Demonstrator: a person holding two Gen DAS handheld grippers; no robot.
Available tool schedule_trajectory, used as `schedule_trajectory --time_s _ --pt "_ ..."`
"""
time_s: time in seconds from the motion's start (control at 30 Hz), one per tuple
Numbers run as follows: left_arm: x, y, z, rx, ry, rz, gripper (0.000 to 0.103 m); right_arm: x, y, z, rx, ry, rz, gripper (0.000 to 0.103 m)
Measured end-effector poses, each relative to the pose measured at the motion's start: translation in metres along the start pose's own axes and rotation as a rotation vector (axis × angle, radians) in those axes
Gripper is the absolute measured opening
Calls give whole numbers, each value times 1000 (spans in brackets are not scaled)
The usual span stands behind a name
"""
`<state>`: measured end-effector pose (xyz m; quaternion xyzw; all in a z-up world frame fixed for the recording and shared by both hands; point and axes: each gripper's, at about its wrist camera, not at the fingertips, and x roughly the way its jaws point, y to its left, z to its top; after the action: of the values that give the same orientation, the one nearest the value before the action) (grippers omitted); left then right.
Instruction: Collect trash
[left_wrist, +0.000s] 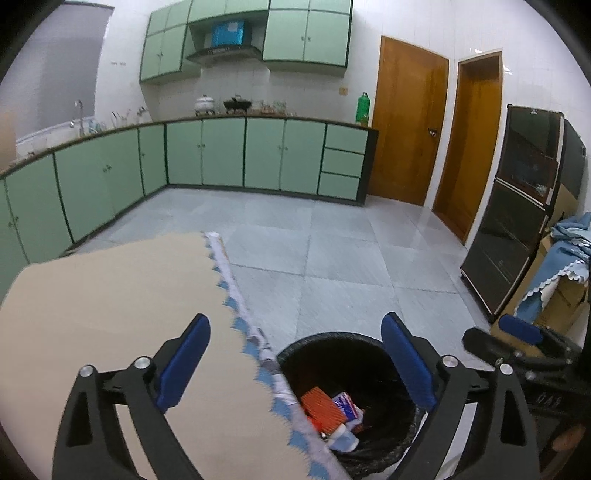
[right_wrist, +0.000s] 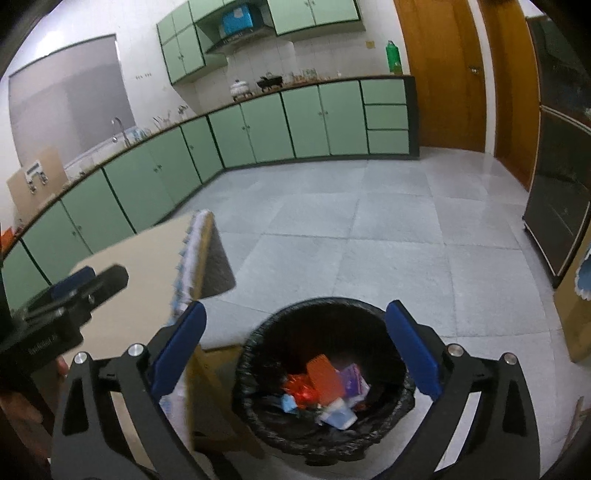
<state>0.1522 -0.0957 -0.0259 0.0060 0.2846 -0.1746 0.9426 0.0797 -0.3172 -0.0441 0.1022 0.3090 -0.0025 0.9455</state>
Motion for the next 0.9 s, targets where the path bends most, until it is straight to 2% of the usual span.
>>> schedule_trajectory --time_s 0.27,0.5,0.9 --pt "-65 16 2 -8 -78 40 97 -52 38 9 -36 -55 44 98" --pt "-110 24 -11 -26 -89 40 97 -94 60 5 -66 -77 67 98" --pt "-150 12 -29 -15 -103 62 97 -133 70 -16 -99 -73 26 98"
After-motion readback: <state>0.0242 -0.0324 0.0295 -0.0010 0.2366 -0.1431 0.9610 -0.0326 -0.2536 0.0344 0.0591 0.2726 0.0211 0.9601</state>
